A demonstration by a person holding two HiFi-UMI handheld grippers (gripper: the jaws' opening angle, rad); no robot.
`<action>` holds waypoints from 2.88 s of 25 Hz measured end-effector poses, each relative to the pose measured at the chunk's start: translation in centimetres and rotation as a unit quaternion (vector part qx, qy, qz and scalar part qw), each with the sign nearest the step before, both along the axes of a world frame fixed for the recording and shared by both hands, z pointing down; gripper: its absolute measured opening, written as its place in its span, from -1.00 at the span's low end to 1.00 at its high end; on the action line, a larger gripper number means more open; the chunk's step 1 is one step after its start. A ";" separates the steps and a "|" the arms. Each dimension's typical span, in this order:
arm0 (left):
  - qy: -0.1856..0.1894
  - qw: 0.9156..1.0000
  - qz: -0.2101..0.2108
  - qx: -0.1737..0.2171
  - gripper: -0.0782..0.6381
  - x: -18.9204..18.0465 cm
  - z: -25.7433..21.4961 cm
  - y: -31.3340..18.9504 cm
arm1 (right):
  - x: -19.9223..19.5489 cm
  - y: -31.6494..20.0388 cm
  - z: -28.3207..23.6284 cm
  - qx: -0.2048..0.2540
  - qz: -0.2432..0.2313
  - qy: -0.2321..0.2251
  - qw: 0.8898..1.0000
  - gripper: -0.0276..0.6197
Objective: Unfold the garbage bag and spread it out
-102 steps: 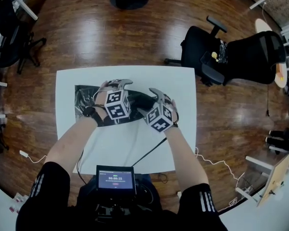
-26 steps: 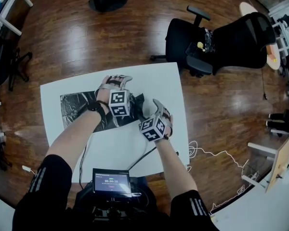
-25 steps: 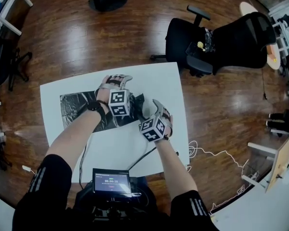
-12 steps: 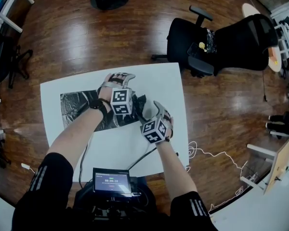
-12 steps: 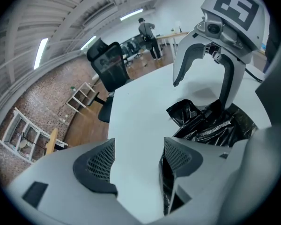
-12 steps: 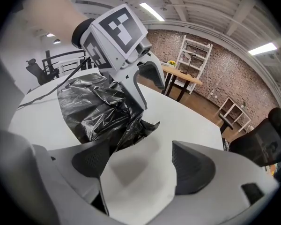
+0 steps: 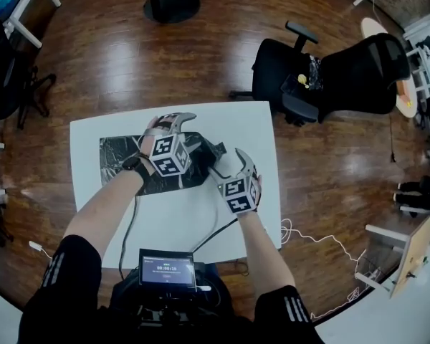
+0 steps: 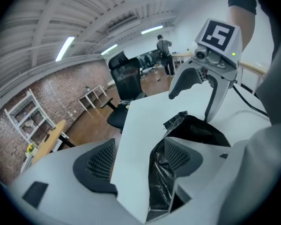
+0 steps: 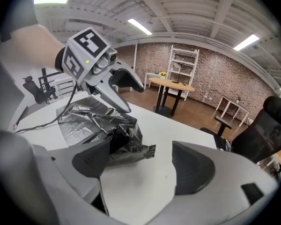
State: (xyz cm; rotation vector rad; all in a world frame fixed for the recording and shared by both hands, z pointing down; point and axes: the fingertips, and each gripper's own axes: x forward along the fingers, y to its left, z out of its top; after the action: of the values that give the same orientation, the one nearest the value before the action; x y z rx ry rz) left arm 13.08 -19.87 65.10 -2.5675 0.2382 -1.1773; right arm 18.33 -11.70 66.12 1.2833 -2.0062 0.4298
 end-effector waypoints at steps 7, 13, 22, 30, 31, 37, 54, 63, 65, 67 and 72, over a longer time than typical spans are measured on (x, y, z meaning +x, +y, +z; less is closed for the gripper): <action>0.005 0.999 -0.034 0.022 0.16 -6.4 -3.0 1.2 | -2.0 -0.5 -3.5 0.028 -0.013 -0.033 0.999 0.44; 0.013 0.995 -0.095 0.014 0.14 -12.6 -4.8 2.3 | -4.1 0.1 -5.5 0.043 -0.037 -0.040 0.998 0.39; 0.018 0.988 -0.153 -0.002 0.14 -21.3 -6.2 6.1 | -7.0 1.6 -7.7 0.044 -0.060 -0.038 0.996 0.36; 0.069 0.979 -0.190 -0.022 0.14 -26.9 -9.9 9.5 | -8.6 4.3 -10.8 0.053 -0.053 -0.041 0.996 0.27; 0.076 0.978 -0.193 -0.021 0.14 -27.3 -10.3 10.0 | -8.6 4.8 -11.1 0.055 -0.049 -0.044 0.996 0.27; 0.104 0.973 -0.204 -0.033 0.14 -29.4 -11.7 13.1 | -10.2 7.3 -13.7 0.062 -0.033 -0.069 0.995 0.27; 0.143 0.952 -0.267 -0.050 0.14 -29.9 -13.2 21.1 | -11.8 12.9 -18.3 0.081 -0.058 -0.155 0.983 0.26; 0.133 0.947 -0.290 -0.046 0.14 -26.8 -14.3 28.1 | -9.0 18.3 -17.6 0.066 -0.071 -0.190 0.977 0.24; 0.129 0.945 -0.299 -0.044 0.14 -26.5 -14.4 29.3 | -8.4 19.3 -17.8 0.069 -0.080 -0.192 0.976 0.23; 0.127 0.944 -0.300 -0.039 0.14 -25.9 -14.7 30.1 | -7.7 20.1 -18.0 0.075 -0.083 -0.191 0.975 0.22; 0.124 0.942 -0.311 -0.036 0.14 -25.5 -14.6 32.6 | -7.3 22.0 -18.1 0.074 -0.089 -0.201 0.973 0.21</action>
State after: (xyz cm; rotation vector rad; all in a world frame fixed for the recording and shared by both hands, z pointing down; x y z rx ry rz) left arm -12.40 12.73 50.52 -2.7906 1.1534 -1.0427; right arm 11.06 10.30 48.07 1.1584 -2.5114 0.4904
